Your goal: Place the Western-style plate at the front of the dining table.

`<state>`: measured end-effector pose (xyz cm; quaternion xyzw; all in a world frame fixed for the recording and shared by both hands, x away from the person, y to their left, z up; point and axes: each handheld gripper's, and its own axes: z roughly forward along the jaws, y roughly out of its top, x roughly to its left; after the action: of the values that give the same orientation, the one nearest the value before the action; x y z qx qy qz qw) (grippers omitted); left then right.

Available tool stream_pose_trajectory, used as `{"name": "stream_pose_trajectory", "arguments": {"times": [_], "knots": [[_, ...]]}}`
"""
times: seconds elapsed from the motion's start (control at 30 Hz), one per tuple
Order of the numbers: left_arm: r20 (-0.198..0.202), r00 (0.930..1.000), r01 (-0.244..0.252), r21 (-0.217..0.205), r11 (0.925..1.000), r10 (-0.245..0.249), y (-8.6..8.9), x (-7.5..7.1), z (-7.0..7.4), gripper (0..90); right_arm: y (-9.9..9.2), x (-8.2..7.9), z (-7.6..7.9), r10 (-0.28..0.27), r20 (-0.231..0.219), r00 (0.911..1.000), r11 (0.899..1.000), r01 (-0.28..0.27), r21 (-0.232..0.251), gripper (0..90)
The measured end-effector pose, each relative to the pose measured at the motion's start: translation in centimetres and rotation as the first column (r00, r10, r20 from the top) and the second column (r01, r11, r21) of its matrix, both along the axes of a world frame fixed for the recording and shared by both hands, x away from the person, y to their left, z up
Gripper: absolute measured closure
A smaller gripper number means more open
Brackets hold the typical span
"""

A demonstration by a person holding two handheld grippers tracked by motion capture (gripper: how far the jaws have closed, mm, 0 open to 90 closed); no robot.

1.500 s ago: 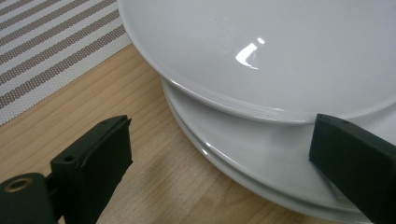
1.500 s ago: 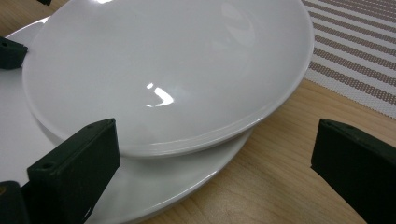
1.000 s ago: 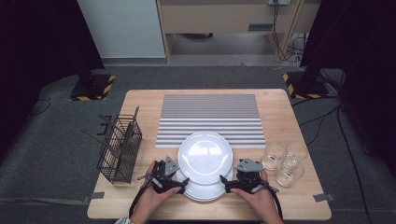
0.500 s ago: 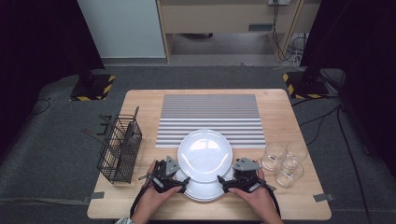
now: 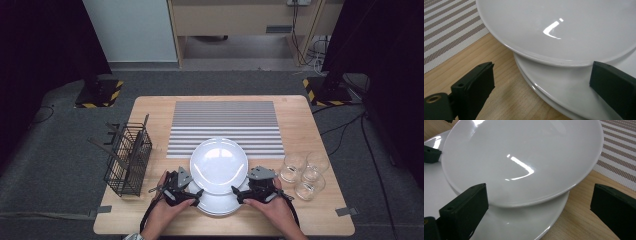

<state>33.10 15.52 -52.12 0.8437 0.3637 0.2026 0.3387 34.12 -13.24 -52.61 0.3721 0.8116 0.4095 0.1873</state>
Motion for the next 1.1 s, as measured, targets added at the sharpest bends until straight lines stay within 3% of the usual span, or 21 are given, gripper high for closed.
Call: {"name": "stream_pose_trajectory", "arguments": {"times": [0.33, 0.43, 0.93, 1.1], "knots": [[0.011, 0.9999, 0.000, -0.006, 1.0000, 0.000, 0.0, 0.1, 0.1, 5.1, 0.6, -0.2, -0.2, 0.025, 0.005, 0.9997, 0.999, -0.025, -0.038, 0.5], [0.009, 1.0000, 0.002, -0.026, 0.9997, -0.002, -0.2, 0.3, 0.1, 4.7, 0.7, -0.4, -0.2, 0.030, 0.014, 0.9995, 0.998, -0.029, -0.049, 1.2], [0.027, 0.9994, -0.019, -0.014, 0.9997, 0.020, -0.3, 0.3, 0.4, 6.0, 0.9, -0.3, -0.2, 0.024, -0.003, 0.9997, 0.999, -0.024, -0.041, 1.2], [0.016, 0.9996, -0.025, -0.015, 0.9996, 0.025, -0.2, 0.4, 0.3, 5.9, 1.2, -0.5, -0.2, 0.027, 0.016, 0.9995, 0.999, -0.026, -0.044, 1.5]]}}
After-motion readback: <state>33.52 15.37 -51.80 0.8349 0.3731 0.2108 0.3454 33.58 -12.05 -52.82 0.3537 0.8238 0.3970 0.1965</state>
